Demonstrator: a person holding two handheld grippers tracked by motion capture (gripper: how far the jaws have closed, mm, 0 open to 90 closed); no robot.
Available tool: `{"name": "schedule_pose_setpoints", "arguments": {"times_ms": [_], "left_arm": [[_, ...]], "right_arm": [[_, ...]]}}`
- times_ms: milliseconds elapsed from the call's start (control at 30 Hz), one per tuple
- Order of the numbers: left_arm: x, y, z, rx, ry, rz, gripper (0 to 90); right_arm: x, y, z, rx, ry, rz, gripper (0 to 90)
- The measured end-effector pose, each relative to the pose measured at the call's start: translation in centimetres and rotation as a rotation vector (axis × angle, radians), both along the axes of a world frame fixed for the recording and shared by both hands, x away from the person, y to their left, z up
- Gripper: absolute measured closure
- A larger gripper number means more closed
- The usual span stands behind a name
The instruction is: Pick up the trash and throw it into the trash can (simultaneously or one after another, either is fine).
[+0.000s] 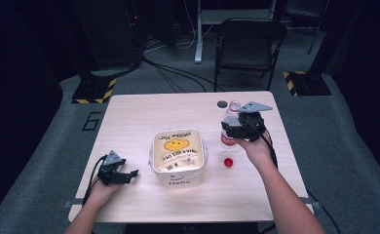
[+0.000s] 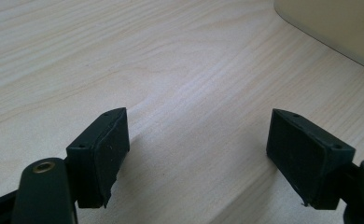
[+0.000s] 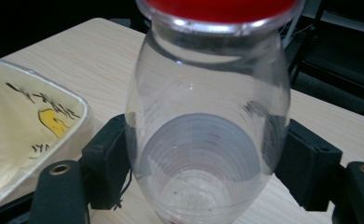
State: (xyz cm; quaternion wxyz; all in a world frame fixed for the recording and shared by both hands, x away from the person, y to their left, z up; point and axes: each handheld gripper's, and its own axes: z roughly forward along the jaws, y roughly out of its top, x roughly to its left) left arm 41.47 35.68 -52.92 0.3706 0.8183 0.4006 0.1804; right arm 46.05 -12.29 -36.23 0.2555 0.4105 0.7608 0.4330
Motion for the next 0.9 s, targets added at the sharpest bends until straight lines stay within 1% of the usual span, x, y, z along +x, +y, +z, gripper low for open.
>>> {"name": "schedule_pose_setpoints", "arguments": {"times_ms": [67,133,233,333,467,567,633,667,733,900], "left_arm": [[0.0,0.0,0.0,0.0,0.0,0.0,21.2],[0.0,0.0,0.0,0.0,0.0,0.0,21.2],[0.0,0.0,0.0,0.0,0.0,0.0,21.2],[0.0,0.0,0.0,0.0,0.0,0.0,21.2],[0.0,0.0,0.0,0.0,0.0,0.0,21.2],[0.0,0.0,0.0,0.0,0.0,0.0,21.2],[0.0,0.0,0.0,0.0,0.0,0.0,21.2],[0.0,0.0,0.0,0.0,0.0,0.0,21.2],[0.0,0.0,0.0,0.0,0.0,0.0,21.2],[0.0,0.0,0.0,0.0,0.0,0.0,21.2]], "right_arm": [[-0.3,0.2,0.9,0.002,-0.008,0.012,25.8],[-0.4,0.3,1.1,0.002,-0.008,0.017,25.8],[-0.8,0.7,1.9,-0.003,-0.016,0.035,25.8],[-1.1,1.1,2.7,0.001,-0.024,0.053,25.8],[-1.2,1.3,3.3,0.0,-0.027,0.067,25.8],[-1.5,1.7,4.2,0.004,-0.032,0.086,25.8],[-1.6,1.8,4.4,0.005,-0.032,0.089,25.8],[-1.7,2.0,4.9,0.007,-0.039,0.097,25.8],[-1.7,2.0,5.0,0.008,-0.038,0.098,25.8],[-2.0,2.4,6.3,0.02,-0.041,0.12,25.9]]}}
